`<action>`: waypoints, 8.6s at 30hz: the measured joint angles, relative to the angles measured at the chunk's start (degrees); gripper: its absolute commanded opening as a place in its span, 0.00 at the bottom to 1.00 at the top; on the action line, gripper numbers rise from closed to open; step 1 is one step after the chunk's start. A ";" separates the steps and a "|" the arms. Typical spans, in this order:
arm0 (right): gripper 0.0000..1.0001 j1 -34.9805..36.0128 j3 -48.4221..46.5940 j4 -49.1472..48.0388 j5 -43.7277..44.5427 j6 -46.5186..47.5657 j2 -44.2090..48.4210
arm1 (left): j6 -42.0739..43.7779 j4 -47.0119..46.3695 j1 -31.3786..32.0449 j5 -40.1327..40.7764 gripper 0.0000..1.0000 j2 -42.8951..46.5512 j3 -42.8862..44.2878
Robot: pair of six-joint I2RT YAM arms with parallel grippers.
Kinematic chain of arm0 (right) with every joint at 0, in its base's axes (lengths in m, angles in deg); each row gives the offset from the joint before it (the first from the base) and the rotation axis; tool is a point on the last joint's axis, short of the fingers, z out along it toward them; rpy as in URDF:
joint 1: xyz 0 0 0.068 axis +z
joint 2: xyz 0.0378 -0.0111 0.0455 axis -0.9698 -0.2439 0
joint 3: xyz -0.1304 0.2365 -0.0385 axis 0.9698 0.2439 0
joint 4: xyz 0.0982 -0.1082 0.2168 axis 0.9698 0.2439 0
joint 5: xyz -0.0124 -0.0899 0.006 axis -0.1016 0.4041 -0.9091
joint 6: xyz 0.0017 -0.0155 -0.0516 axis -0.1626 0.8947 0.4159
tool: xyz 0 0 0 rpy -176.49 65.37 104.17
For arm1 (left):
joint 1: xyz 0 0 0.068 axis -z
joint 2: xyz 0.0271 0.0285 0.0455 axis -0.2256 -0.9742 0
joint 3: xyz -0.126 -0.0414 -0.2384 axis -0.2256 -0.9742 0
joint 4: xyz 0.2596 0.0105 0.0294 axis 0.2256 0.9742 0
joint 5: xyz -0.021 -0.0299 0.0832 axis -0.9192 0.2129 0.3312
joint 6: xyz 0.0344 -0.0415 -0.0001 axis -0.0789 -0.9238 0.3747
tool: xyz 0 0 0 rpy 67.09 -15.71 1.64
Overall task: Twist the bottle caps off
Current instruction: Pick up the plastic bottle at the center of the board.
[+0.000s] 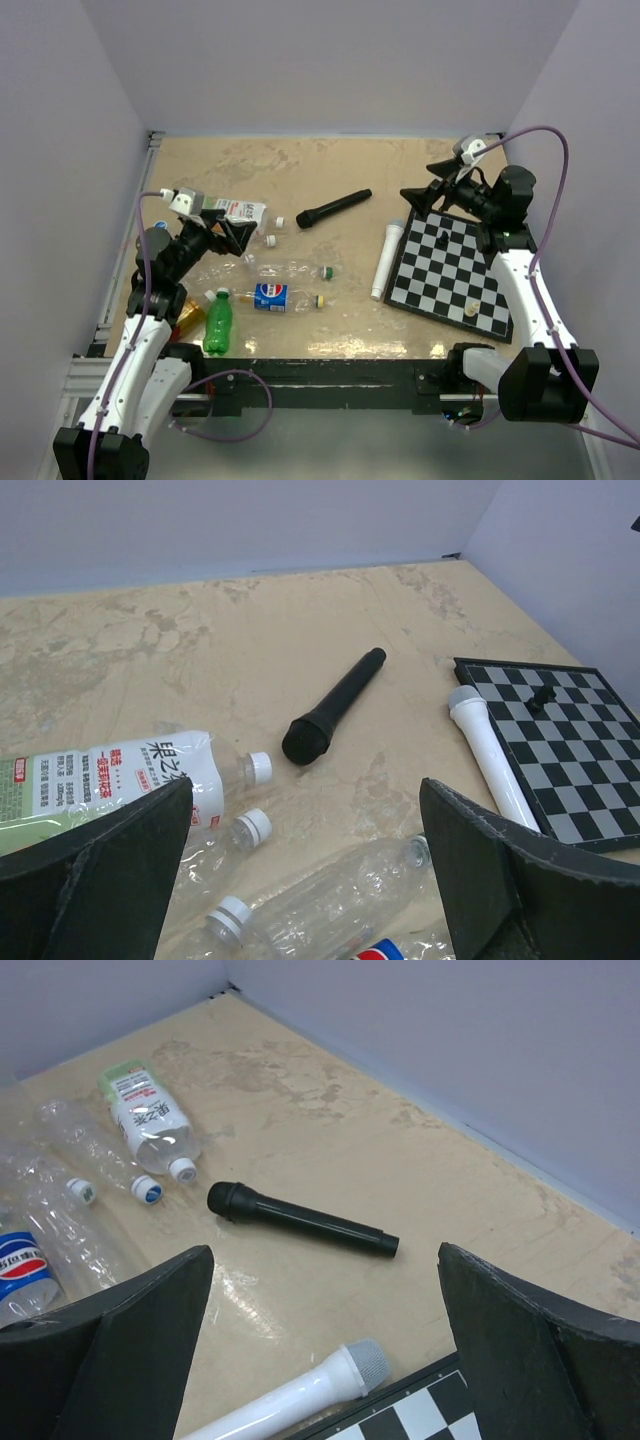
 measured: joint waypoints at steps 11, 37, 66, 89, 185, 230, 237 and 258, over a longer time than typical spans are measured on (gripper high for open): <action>0.98 0.00 0.00 2.14 -4.74 5.29 0.00 | -0.35 7.89 0.00 -1.97 1.00 -1.68 4.42; 0.98 0.00 0.00 2.86 -6.64 8.09 0.00 | -0.39 16.96 0.00 -3.65 1.00 -2.54 7.37; 0.98 0.00 0.00 4.07 -6.86 9.25 -0.70 | -0.20 21.16 1.68 -4.70 1.00 -6.10 10.86; 0.98 0.00 0.00 4.11 -7.08 9.55 -0.70 | 3.54 30.14 9.44 1.70 1.00 -11.54 17.44; 0.98 0.02 0.00 5.51 -8.33 11.30 -2.29 | 25.44 51.30 38.58 32.37 0.74 -59.34 43.23; 0.98 0.42 -0.02 8.59 -8.35 14.19 -2.64 | 25.24 46.05 38.58 31.12 0.30 -68.26 48.19; 0.98 0.42 -0.04 9.01 -8.35 14.82 -2.69 | 24.57 42.10 38.58 27.96 0.21 -60.65 48.11; 0.98 0.68 -0.04 9.53 -10.25 15.91 -2.67 | 8.11 12.37 38.58 18.23 0.18 -39.85 33.94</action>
